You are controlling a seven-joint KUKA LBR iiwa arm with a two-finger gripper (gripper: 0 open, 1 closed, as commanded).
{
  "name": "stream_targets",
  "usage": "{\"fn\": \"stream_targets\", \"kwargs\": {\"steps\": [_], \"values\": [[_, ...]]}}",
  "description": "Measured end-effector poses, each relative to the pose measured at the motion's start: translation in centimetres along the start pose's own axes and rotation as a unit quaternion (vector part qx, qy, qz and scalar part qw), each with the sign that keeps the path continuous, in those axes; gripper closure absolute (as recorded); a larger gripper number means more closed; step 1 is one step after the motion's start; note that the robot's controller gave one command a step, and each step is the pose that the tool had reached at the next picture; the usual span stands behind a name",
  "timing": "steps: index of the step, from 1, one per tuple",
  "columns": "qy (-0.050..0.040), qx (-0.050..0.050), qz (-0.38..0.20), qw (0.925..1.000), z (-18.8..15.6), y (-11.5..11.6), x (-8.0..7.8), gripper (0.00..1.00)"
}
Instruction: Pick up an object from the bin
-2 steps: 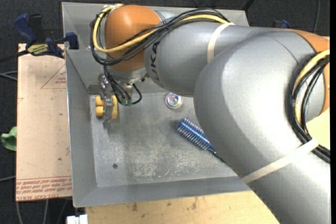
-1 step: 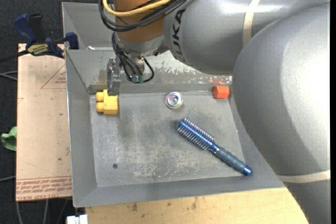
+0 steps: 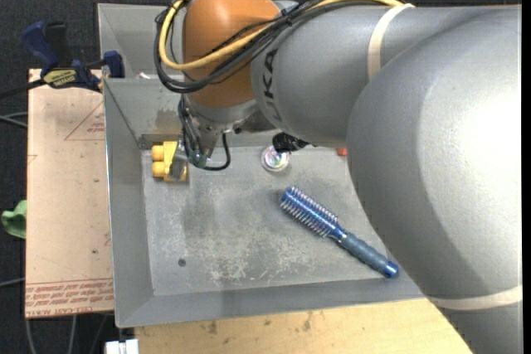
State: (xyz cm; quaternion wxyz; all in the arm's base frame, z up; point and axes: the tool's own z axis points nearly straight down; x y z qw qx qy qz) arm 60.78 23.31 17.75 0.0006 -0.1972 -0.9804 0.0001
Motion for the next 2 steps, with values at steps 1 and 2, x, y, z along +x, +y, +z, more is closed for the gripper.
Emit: {"fn": "stream_targets", "kwargs": {"steps": [1, 2], "values": [[-0.0004, 0.000, 0.115, 0.9934, 0.2, -4.4, 0.5, 1.00], [-0.0006, -0.001, 0.179, 0.9838, 3.6, 0.3, -2.5, 1.00]]}}
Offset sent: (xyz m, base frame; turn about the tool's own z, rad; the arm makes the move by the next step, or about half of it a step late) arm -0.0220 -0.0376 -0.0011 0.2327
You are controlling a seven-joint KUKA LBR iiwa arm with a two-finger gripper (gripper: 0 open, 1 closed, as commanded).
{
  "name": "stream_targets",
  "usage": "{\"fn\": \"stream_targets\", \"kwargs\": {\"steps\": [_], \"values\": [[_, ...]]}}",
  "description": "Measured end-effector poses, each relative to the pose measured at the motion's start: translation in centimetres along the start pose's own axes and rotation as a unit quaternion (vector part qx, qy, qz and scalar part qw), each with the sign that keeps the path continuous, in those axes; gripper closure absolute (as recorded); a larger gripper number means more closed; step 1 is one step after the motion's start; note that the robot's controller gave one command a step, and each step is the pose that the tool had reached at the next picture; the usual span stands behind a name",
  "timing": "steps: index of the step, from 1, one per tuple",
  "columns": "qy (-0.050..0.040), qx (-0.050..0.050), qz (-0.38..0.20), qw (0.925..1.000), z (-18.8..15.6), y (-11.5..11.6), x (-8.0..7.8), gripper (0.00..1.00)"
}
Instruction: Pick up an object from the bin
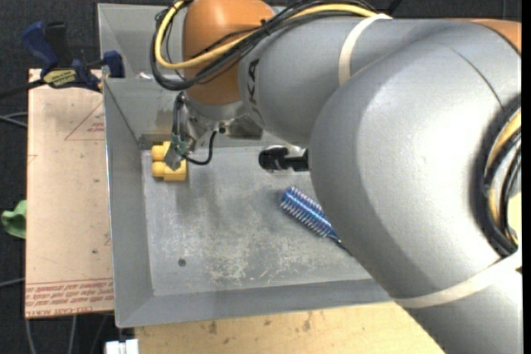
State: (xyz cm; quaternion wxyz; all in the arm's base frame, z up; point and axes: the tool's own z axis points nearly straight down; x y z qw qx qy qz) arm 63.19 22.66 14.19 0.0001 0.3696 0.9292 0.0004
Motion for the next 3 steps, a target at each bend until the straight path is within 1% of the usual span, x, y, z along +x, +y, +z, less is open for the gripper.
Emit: {"fn": "stream_targets", "kwargs": {"steps": [1, 2, 3], "values": [[-0.0007, 0.000, 0.000, 1.0000, -0.2, 0.0, -0.1, 0.00], [0.0010, 0.003, 0.029, 0.9996, 7.7, 0.7, -1.2, 0.00], [0.0000, 0.001, 0.028, 0.9996, 7.1, 0.9, -1.2, 1.00]]}}
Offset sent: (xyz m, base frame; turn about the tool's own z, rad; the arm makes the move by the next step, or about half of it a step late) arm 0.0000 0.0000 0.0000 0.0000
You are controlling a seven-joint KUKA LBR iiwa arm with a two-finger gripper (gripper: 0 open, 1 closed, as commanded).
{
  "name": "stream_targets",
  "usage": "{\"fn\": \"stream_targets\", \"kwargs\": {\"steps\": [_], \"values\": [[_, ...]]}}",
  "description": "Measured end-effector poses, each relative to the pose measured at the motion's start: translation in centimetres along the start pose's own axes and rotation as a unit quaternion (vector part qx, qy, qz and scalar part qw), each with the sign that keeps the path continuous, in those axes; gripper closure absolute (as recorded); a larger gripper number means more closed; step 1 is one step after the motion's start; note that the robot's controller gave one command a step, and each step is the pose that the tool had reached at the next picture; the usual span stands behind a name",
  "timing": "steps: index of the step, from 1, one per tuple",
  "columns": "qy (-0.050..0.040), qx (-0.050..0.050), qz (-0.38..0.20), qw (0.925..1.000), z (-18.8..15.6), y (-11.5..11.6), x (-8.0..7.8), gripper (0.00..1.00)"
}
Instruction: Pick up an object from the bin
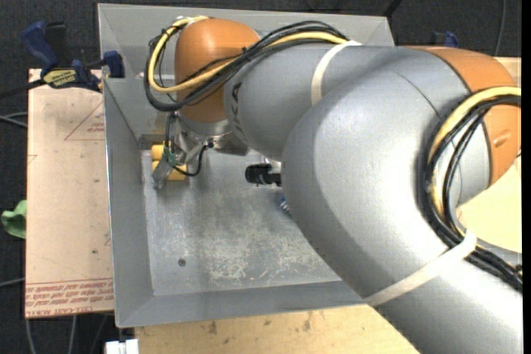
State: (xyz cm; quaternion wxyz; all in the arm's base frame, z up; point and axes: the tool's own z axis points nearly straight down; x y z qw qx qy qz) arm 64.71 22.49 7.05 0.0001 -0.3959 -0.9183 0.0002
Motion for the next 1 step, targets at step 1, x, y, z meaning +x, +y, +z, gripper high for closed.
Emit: {"fn": "stream_targets", "kwargs": {"steps": [1], "values": [[-0.0016, 0.001, 0.004, 1.0000, -2.14, -2.58, 6.14, 1.00]]}}
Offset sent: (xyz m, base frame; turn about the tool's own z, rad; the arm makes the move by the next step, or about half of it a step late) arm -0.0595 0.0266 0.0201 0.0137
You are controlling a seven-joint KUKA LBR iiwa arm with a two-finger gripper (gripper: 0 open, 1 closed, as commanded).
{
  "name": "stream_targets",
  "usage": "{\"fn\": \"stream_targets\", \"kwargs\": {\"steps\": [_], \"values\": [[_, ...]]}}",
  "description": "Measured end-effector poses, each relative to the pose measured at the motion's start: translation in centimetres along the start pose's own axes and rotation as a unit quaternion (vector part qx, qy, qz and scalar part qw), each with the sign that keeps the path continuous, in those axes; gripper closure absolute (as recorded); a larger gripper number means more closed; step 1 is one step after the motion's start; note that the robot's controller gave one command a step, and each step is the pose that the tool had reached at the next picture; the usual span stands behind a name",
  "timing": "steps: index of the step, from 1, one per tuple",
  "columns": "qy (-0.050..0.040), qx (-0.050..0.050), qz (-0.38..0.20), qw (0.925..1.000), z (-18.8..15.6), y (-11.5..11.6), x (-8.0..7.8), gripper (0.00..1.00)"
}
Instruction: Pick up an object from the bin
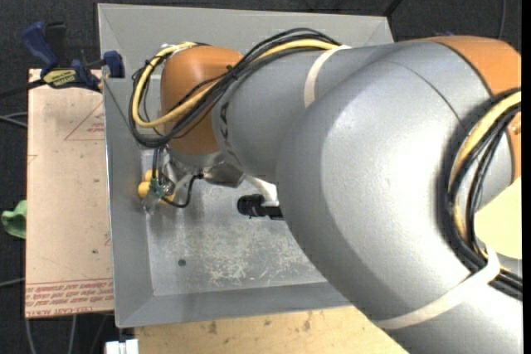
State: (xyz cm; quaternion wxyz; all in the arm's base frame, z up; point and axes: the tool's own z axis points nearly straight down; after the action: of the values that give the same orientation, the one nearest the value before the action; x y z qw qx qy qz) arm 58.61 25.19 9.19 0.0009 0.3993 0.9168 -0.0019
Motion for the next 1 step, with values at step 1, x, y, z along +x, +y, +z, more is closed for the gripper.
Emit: {"fn": "stream_targets", "kwargs": {"steps": [1], "values": [[0.0006, 0.000, 0.007, 1.0000, -0.30, -2.01, 1.74, 1.00]]}}
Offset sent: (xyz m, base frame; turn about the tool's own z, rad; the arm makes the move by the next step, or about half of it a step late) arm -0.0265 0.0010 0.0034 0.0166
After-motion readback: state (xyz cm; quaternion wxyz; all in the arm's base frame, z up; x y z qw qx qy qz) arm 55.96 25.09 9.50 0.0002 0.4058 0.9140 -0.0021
